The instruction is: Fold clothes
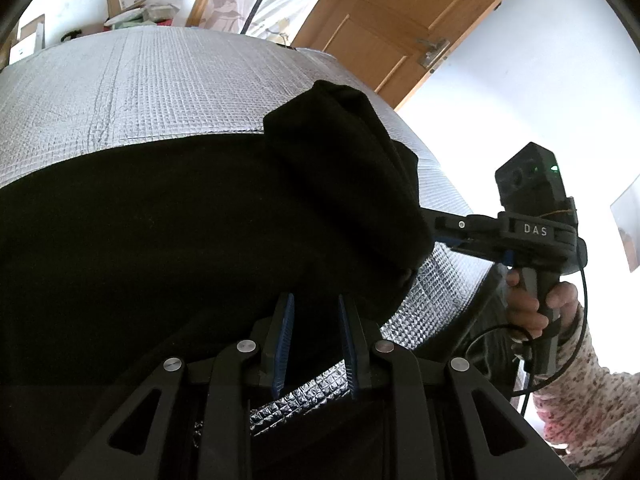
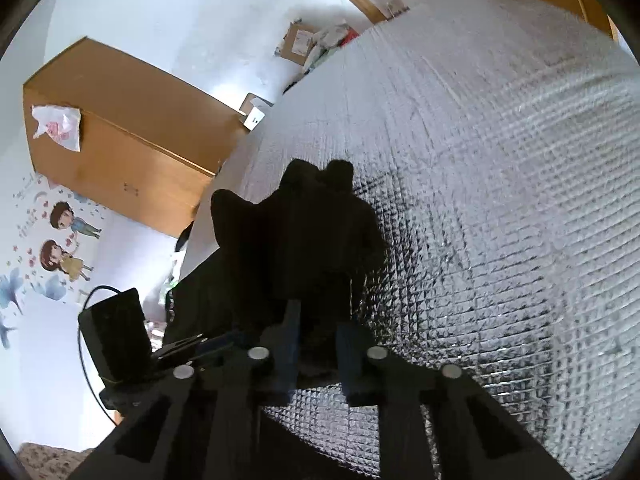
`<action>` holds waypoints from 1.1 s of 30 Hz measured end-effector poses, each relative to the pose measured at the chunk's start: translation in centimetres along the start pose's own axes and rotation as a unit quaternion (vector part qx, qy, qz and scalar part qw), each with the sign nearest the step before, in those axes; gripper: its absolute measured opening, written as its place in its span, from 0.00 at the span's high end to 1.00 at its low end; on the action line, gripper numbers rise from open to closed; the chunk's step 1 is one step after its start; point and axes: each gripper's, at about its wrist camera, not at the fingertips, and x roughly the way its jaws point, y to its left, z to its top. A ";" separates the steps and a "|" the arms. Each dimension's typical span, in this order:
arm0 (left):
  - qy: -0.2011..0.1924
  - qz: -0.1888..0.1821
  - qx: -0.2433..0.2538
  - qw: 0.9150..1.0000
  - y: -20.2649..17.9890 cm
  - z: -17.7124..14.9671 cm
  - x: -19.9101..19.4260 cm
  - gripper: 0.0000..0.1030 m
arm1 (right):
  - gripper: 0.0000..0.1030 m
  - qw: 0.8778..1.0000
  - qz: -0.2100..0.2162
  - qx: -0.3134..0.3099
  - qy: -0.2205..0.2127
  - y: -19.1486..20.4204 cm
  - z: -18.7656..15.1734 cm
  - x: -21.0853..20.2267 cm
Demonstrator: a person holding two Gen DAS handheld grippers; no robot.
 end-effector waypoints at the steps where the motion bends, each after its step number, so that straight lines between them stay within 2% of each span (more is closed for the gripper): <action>1: 0.000 0.000 0.000 1.000 0.0 0.0 0.0 0.78 | 0.88 1.000 -0.006 -0.006 -0.004 0.2 -0.1 -0.3; 3: 0.001 0.001 0.001 1.000 0.0 -0.1 0.0 0.78 | 0.94 1.000 -0.017 -0.016 -0.014 0.3 -0.2 -0.9; 13: 0.004 0.016 0.004 1.000 -0.5 0.1 0.2 0.77 | 0.94 0.994 -0.063 -0.017 -0.086 -0.7 -0.1 -5.8; 26: 0.010 0.019 0.005 1.000 -0.4 0.6 0.3 0.77 | 0.94 0.977 -0.157 -0.024 -0.142 -3.3 -0.2 -10.0; 33: 0.015 0.026 0.006 1.000 -0.2 0.7 0.2 0.77 | 0.95 0.969 -0.186 -0.001 -0.160 -6.0 -0.1 -12.1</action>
